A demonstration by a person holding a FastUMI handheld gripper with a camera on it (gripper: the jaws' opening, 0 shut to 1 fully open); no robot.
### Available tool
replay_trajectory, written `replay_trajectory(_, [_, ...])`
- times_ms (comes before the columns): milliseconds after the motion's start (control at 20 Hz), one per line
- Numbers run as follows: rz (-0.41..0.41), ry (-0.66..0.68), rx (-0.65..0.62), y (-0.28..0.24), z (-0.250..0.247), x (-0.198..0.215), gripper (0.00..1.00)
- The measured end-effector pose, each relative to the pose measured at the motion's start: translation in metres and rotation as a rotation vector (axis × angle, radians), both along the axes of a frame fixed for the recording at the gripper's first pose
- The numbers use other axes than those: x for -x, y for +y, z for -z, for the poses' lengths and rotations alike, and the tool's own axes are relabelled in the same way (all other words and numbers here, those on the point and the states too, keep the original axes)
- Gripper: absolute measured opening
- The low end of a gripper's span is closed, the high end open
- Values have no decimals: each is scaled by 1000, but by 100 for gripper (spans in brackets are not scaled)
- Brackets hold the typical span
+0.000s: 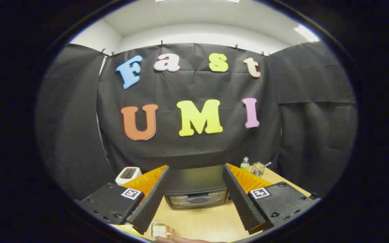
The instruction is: Open the toaster oven, put the food inside, and close the toaster oven door.
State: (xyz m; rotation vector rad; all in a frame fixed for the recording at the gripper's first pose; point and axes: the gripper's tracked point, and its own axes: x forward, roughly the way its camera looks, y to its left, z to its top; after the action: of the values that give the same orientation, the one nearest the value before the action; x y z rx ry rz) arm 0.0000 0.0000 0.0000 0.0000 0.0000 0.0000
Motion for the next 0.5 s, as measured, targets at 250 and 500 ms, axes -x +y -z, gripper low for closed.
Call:
replay_trajectory(250, [-2, -60, 33, -8, -9, -8, 100])
replay_trajectory(500, [-34, -73, 79, -5, -5, -20, 100])
